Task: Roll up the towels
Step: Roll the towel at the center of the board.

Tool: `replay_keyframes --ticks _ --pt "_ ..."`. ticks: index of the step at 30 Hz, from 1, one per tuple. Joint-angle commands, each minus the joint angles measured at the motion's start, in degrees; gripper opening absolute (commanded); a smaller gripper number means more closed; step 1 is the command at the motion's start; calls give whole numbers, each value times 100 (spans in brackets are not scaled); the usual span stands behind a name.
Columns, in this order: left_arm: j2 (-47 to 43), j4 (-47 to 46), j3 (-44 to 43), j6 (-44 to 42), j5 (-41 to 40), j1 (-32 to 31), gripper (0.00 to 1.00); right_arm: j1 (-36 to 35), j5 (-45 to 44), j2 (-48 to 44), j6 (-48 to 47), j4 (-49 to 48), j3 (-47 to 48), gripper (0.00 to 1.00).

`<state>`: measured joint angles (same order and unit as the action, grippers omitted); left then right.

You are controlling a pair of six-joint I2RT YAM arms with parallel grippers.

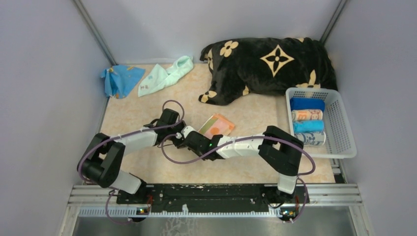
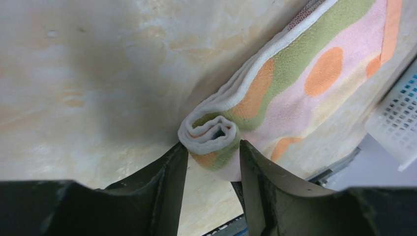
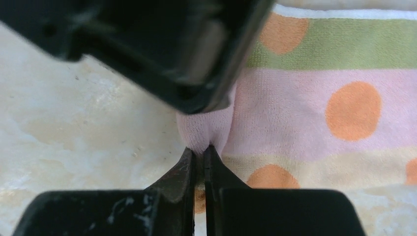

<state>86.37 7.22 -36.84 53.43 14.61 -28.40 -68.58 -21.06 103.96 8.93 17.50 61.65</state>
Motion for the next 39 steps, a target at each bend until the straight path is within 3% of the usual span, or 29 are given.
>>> replay_keyframes --ticks 1,7,13,23,30,35,39 --pt "-340 1237 292 -351 -1183 50 57 330 2326 137 313 -401 -301 0" --pt "-1508 1756 445 -197 -1390 211 74 1105 4479 -404 1026 -1740 -881 0" --pt "-2209 1920 614 -88 -1120 251 79 1934 6493 -185 2478 -3905 -1695 0" --pt "-2375 1253 817 146 -39 243 79 2845 7621 830 5290 -7475 -2685 0" --pt "-2279 537 1106 252 258 247 73 2963 7740 1336 5818 -7905 -2643 0" --pt "-1728 185 1044 218 316 227 64 2979 7632 1281 5563 -7340 -2569 0" --pt "-1333 -89 1073 298 243 204 58 2976 7391 1014 4893 -6185 -2396 0"
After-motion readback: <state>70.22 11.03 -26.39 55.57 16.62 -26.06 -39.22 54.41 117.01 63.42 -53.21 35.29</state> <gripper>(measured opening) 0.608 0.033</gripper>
